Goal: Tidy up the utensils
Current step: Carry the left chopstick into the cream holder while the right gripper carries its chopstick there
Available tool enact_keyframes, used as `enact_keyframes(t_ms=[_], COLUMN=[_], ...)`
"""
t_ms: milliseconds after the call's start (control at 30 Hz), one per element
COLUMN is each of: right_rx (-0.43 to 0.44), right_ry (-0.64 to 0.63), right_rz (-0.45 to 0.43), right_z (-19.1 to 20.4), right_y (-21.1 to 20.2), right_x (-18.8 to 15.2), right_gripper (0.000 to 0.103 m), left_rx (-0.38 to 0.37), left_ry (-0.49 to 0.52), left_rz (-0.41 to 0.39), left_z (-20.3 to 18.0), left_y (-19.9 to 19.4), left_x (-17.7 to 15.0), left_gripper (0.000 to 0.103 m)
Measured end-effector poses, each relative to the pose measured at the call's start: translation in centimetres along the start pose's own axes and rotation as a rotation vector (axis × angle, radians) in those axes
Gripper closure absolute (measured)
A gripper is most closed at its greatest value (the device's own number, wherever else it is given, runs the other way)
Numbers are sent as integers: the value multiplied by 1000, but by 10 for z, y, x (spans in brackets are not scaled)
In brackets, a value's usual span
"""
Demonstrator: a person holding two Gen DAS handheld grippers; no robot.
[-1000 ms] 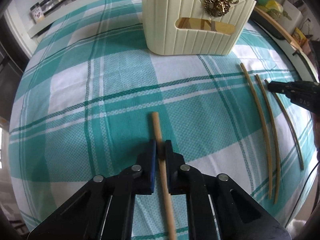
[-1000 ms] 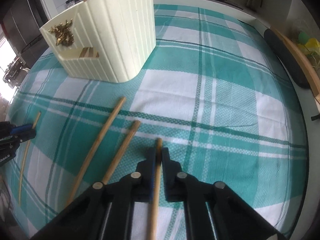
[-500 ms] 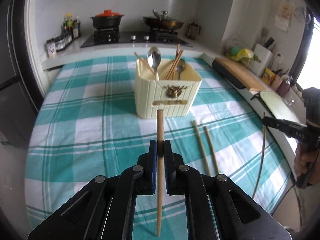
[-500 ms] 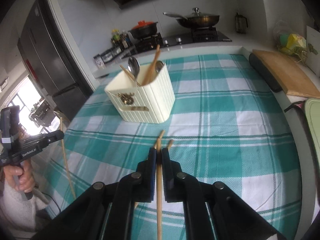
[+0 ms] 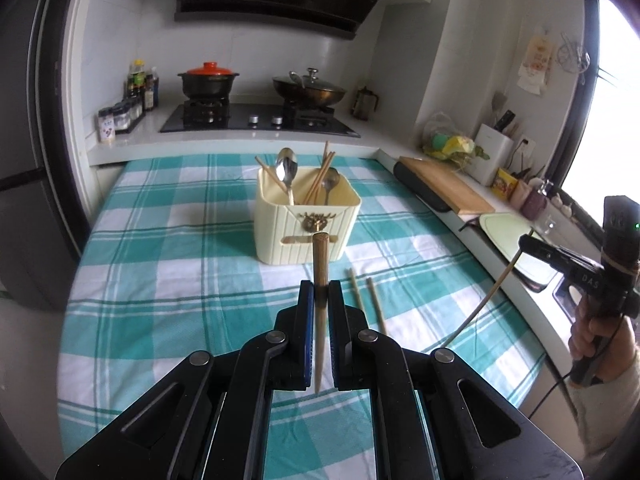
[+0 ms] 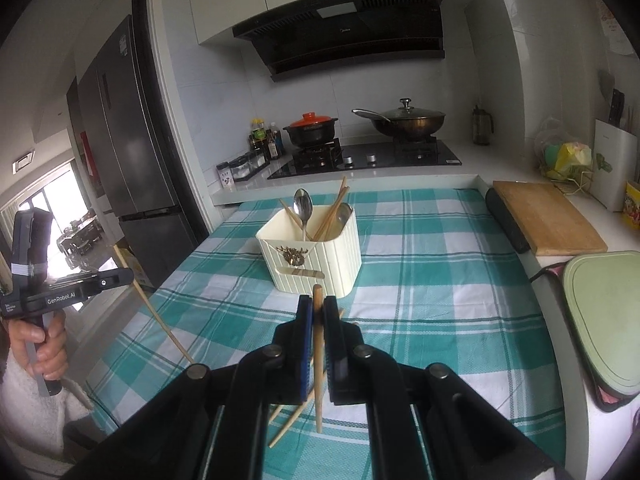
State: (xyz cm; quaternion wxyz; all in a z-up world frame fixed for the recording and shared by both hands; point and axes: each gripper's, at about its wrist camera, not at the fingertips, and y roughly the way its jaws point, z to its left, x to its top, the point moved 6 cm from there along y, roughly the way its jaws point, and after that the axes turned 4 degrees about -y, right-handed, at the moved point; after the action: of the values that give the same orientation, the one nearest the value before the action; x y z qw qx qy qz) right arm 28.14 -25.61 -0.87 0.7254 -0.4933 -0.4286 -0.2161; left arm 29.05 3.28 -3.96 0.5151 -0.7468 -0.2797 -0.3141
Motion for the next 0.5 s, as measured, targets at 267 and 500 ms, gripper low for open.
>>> enact_keyframes(t_ms=[267, 500], right_rx=[-2, -1], right_ry=[6, 16], right_rz=[-45, -55], right_z=[2, 0], right_y=[1, 15], right_x=[22, 49], right_gripper=[97, 97], left_rx=[-38, -50], left_ry=[-39, -31], left_rz=[-3, -35], left_z=[0, -7], left_y=[-3, -5], left_x=[11, 38], left_gripper=[98, 98])
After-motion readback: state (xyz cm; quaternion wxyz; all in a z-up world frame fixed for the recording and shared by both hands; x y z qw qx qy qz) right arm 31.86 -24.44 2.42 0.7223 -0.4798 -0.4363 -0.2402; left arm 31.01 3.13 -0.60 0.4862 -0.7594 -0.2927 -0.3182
